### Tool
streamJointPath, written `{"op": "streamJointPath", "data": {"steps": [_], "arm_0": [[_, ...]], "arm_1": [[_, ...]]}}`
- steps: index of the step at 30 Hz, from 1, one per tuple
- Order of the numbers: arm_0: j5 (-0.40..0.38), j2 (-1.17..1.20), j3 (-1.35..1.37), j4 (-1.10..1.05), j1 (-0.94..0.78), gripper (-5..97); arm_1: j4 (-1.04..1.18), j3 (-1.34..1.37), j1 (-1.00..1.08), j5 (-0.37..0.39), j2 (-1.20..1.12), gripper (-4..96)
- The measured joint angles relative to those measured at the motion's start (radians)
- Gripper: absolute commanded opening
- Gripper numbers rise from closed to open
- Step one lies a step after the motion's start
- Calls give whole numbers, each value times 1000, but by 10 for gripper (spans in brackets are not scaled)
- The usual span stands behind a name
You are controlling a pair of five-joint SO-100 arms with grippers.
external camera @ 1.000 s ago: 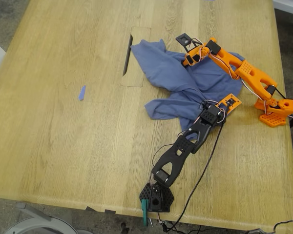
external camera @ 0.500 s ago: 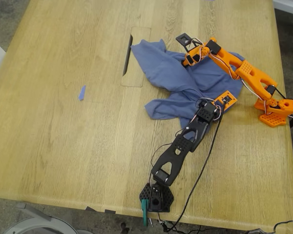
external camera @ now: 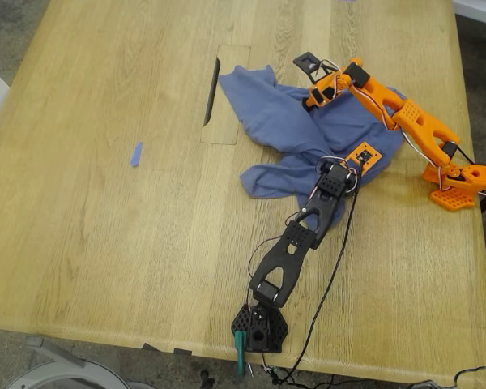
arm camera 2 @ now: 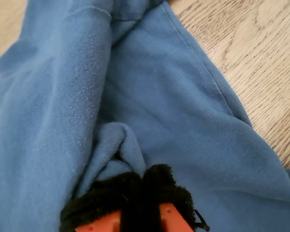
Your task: Fold a T-shirt
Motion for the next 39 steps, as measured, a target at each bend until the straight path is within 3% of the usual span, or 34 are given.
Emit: {"op": "streamJointPath", "data": {"steps": [5,10,19,39], "arm_0": [[-11,-179,-423,242,-51,1],[-12,-192,-514,321,-86,1],[-32,-175,-499,331,-86,0],[-34,199,-137,333,-86,0]], "arm_1": [[28,0,-17,0,37,0],[31,0,-40,0,58,0],[44,0,-71,-5,110,0],[158,0,-132,-20,324,0]]}}
